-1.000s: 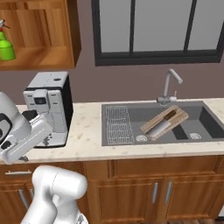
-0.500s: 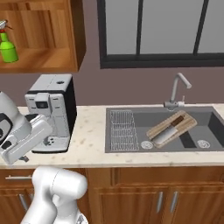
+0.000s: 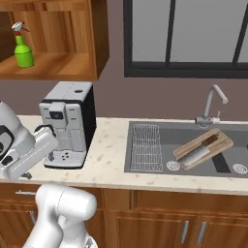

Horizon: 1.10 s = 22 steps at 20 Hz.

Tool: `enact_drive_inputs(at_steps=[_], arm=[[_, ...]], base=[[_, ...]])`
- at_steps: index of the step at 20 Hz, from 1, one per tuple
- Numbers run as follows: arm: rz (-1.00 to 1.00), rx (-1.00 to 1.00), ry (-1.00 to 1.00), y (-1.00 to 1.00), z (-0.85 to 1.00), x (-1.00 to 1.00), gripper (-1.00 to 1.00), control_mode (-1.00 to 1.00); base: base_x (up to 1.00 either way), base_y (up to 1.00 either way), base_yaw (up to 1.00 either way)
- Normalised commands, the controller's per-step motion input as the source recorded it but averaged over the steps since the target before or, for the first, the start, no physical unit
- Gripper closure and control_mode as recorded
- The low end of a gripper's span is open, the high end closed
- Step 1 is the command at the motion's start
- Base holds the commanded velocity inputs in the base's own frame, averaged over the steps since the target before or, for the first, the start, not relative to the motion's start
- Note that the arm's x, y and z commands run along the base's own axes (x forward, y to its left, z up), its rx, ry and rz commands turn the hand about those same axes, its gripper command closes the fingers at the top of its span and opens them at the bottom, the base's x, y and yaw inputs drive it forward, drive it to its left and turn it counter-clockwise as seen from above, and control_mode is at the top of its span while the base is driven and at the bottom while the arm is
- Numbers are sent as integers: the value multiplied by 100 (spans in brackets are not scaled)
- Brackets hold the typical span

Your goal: Move the cutting board and knife to the sink. Then move spray from the cabinet to the counter.

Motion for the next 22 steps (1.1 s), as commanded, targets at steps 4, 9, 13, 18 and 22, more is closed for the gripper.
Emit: enact_drive_inputs(at_steps=[4, 9, 13, 18, 22], arm=[[0, 0, 0, 0, 0, 0, -100, 100], [0, 0, 0, 0, 0, 0, -100, 100], [0, 0, 0, 0, 0, 0, -100, 100], [0, 0, 0, 0, 0, 0, -100, 100], [0, 20, -16, -6, 2, -19, -100, -100]], base=[[24, 0, 21], [17, 0, 18], [1, 0, 3], [0, 0, 0], [0, 0, 0]])
